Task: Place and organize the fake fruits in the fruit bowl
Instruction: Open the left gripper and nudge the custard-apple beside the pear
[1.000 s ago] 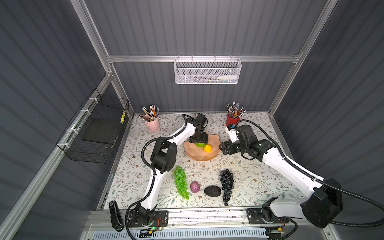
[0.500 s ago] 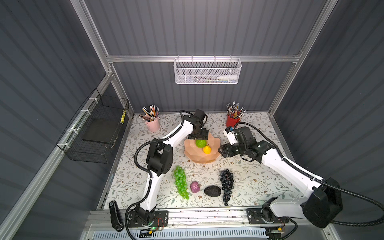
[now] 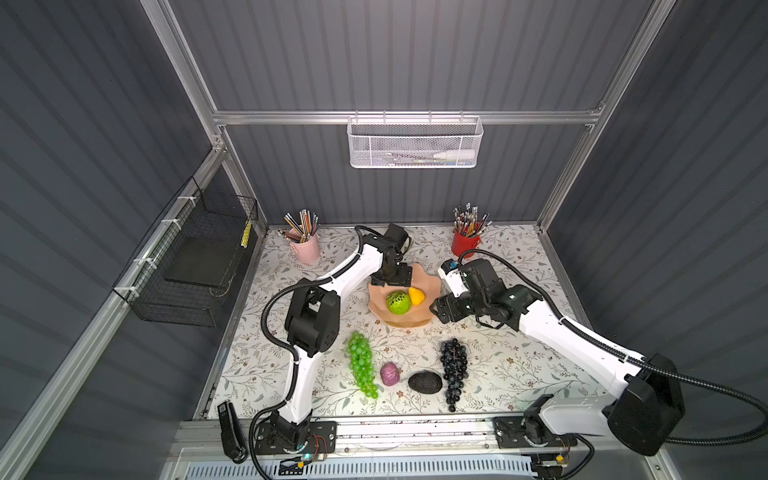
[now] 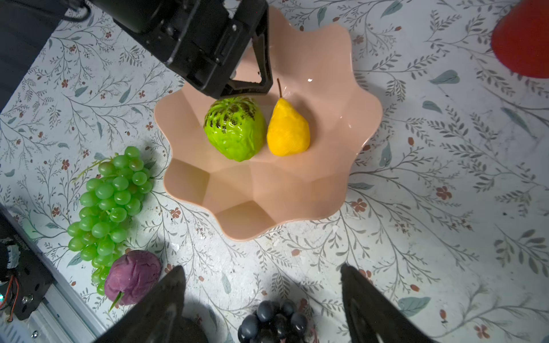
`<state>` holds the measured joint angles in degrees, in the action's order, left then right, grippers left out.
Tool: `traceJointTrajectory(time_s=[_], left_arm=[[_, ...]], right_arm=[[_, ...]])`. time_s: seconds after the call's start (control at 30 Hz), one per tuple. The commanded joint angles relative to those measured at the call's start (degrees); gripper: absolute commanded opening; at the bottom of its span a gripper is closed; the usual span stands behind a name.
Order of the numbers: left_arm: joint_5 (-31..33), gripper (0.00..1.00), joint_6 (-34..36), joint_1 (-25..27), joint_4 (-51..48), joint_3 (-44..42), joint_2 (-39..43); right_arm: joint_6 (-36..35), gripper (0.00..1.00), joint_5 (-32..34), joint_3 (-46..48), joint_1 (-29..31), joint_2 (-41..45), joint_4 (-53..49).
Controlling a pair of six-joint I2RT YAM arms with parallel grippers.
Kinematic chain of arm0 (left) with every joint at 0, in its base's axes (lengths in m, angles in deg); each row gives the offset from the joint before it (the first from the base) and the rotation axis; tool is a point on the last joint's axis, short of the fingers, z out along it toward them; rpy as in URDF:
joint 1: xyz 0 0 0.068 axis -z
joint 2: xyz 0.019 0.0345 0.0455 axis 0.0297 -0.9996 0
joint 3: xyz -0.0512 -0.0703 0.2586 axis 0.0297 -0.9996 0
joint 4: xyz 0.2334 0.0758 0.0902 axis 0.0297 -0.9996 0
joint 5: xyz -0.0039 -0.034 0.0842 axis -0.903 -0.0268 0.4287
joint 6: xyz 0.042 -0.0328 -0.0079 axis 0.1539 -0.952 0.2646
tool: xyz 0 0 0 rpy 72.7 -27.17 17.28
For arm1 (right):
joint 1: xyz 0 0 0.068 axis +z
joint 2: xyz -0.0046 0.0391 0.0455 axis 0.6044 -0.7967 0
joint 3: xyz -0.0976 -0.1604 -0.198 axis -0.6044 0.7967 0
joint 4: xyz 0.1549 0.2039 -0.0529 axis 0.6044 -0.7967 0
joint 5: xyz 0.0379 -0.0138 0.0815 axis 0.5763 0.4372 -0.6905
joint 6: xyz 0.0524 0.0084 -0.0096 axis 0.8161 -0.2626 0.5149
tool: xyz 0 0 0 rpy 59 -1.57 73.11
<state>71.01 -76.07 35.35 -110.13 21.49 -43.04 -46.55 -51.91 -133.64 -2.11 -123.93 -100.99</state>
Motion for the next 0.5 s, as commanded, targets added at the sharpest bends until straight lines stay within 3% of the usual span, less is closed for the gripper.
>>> traceJointTrajectory(time_s=[0.0,0.17,0.3,0.47], left_arm=[[1.9,0.83,0.7,-0.3,-2.7,-3.7,5.7],[-1.1,0.83,0.8,-0.1,-3.6,-9.1,9.7],[-3.9,0.75,0.9,1.4,-2.9,-11.2,8.9],[-5.2,0.73,1.0,4.3,-2.0,-11.5,6.1]], right_arm=[[-0.3,0.83,0.8,0.8,1.1,1.3,-2.1],[0.6,0.83,0.8,2.0,1.3,1.3,-1.5],[1.4,0.82,0.6,3.2,1.4,1.4,0.3],[1.3,0.82,1.0,3.3,1.3,0.5,0.6]])
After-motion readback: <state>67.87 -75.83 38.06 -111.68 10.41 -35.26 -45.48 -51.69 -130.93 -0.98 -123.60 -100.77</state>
